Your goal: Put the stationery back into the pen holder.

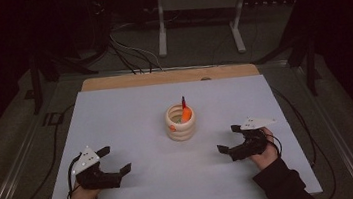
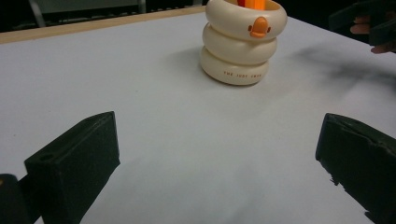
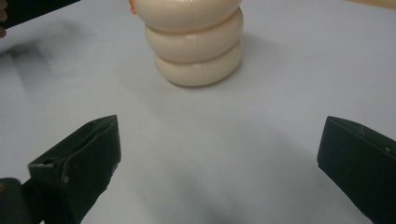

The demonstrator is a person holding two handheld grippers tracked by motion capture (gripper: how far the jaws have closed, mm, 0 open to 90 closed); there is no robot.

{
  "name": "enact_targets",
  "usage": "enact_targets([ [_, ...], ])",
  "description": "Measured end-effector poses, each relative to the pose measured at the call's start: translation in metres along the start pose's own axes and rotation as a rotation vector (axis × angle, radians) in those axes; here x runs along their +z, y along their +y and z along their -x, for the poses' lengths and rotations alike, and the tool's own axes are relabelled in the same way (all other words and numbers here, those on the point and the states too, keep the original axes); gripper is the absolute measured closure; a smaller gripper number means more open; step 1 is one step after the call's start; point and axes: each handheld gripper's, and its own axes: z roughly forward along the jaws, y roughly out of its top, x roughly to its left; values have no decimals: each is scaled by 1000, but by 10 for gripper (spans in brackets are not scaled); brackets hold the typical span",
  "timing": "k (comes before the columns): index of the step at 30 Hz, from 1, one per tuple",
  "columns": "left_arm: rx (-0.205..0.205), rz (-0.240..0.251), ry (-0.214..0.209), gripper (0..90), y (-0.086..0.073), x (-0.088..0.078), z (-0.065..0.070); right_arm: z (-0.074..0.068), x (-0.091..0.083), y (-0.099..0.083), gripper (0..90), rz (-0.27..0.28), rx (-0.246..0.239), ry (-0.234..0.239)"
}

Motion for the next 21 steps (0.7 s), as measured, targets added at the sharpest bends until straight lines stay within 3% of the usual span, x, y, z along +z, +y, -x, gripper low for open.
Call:
enact_targets([
  [8, -2, 1, -4, 3, 0, 0, 0, 8, -14, -19, 0, -12, 34, -27],
  [21, 2, 1, -9, 3, 0, 0, 0, 25, -44, -42, 0, -16, 115, -126],
])
